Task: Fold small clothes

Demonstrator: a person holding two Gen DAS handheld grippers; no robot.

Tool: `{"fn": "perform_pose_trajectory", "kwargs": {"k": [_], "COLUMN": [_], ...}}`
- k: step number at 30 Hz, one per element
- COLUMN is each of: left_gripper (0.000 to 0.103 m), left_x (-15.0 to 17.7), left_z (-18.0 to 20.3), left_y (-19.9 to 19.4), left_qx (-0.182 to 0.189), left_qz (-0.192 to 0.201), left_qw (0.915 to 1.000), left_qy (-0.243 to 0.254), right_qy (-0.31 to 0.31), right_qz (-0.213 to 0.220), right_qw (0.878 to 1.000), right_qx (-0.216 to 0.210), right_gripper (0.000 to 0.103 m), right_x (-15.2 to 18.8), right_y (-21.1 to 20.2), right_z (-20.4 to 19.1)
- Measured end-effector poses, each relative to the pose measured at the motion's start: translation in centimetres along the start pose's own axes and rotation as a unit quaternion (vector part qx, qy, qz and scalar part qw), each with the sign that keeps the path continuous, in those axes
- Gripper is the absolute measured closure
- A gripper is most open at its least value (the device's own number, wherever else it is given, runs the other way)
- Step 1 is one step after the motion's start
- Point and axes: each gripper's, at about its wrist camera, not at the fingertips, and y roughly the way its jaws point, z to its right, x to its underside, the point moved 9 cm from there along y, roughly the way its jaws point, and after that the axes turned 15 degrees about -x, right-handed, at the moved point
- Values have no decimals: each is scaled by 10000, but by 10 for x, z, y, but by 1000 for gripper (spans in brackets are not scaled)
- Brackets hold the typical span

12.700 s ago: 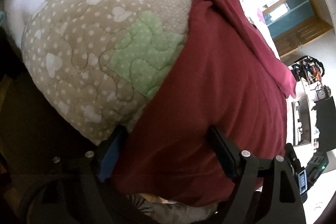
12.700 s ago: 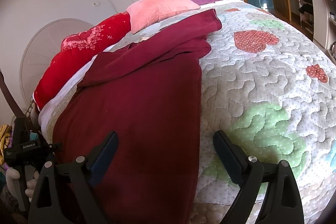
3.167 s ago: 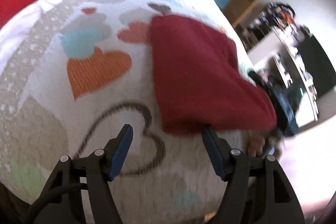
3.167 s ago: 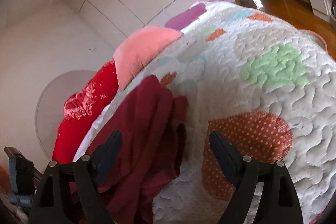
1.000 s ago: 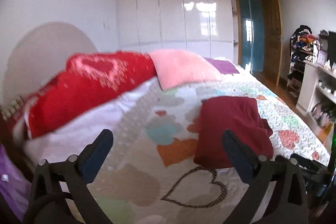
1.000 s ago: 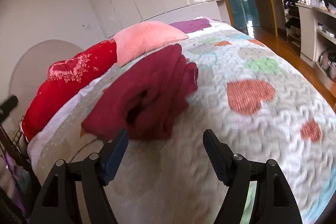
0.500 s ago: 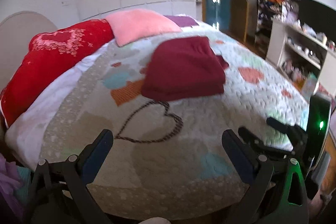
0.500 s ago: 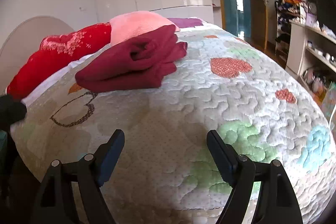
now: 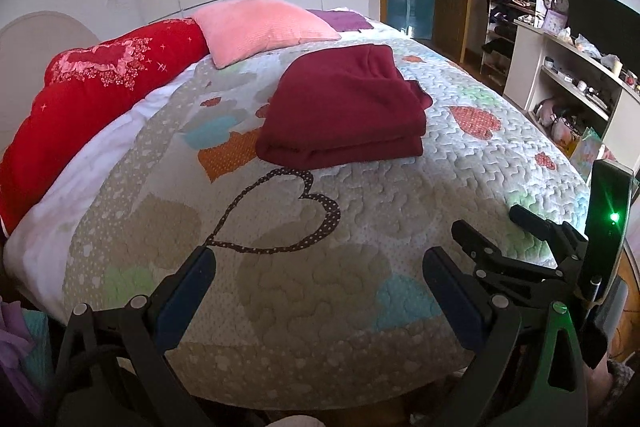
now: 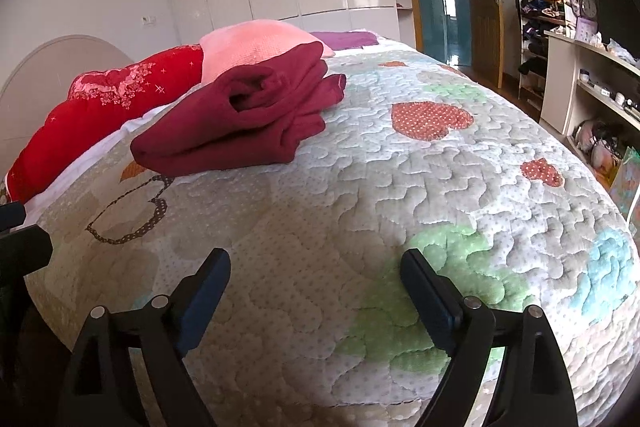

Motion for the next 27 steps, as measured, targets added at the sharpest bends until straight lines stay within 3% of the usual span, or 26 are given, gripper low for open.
{"fn": "perform_pose_trajectory", "kwargs": {"k": [27], "left_gripper": [0], "left_x": [26], "left_z": [5], "left_y": [24], "left_qx": [58], "left_qz": [-740], "left_qw": [9972], "left_qy": [40], "right_qy": [-434], "right_qz": [-24], "right_qw": [9990], "right_qx": [99], "right_gripper": [2], "right_x": [9], "right_y": [10], "right_z": [-3]}}
